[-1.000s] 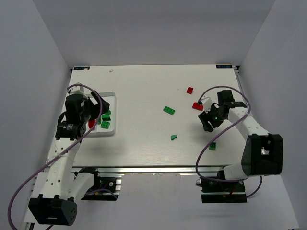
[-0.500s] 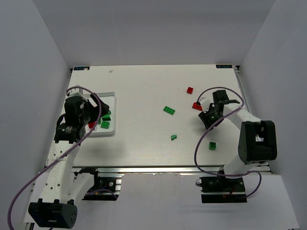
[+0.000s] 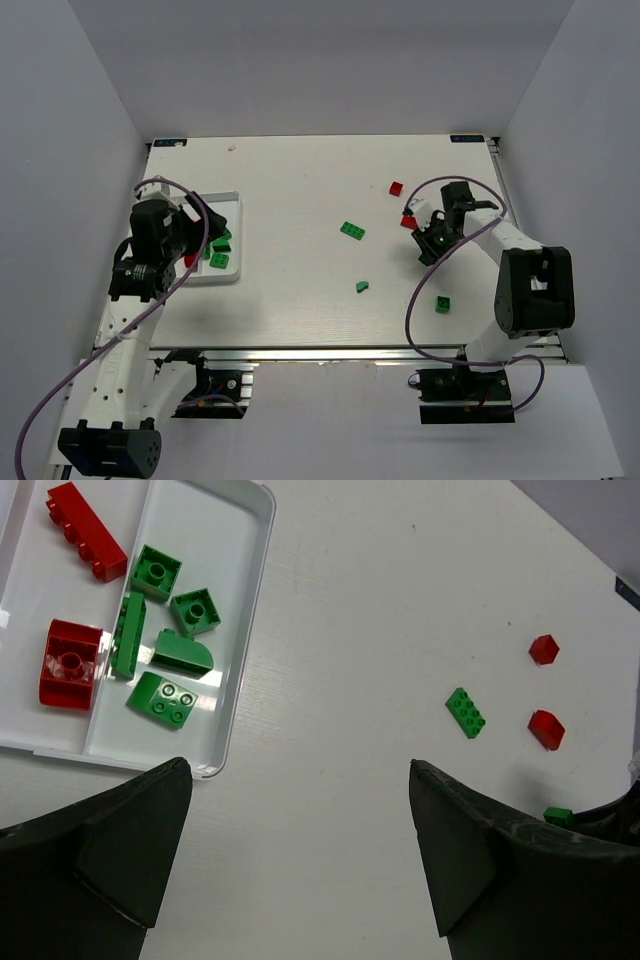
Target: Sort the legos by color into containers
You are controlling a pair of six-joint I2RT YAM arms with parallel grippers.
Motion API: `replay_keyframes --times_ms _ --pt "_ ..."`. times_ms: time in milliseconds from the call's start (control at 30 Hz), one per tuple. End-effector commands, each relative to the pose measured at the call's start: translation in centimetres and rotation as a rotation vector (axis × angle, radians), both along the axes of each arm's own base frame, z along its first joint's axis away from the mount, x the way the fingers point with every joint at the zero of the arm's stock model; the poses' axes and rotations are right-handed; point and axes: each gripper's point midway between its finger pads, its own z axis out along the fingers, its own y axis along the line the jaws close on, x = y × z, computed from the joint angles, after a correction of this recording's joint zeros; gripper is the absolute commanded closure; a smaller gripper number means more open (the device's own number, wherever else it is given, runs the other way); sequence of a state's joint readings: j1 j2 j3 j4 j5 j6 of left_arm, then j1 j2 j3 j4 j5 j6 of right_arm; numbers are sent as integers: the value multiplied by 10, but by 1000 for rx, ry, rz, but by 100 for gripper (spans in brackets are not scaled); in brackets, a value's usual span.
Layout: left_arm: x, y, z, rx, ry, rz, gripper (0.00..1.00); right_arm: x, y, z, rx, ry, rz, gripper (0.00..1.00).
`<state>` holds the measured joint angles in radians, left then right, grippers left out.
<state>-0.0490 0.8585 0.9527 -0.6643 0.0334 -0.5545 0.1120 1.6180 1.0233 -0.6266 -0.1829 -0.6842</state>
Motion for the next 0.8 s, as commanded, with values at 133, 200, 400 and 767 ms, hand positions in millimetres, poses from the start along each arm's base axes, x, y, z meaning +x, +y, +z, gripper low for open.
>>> replay_keyframes --times_ms 133,200,400,767 --pt "-9 -3 70 -38 -184 -2 2 -2 127 111 375 -152 381 100" --pt "-15 -2 87 -47 -227 8 2 -9 165 136 490 -181 475 100" --pt "-38 3 127 -69 -322 41 2 -27 288 190 720 -259 695 100" --pt "-82 14 137 -142 -368 138 2 5 485 196 954 -254 526 100"
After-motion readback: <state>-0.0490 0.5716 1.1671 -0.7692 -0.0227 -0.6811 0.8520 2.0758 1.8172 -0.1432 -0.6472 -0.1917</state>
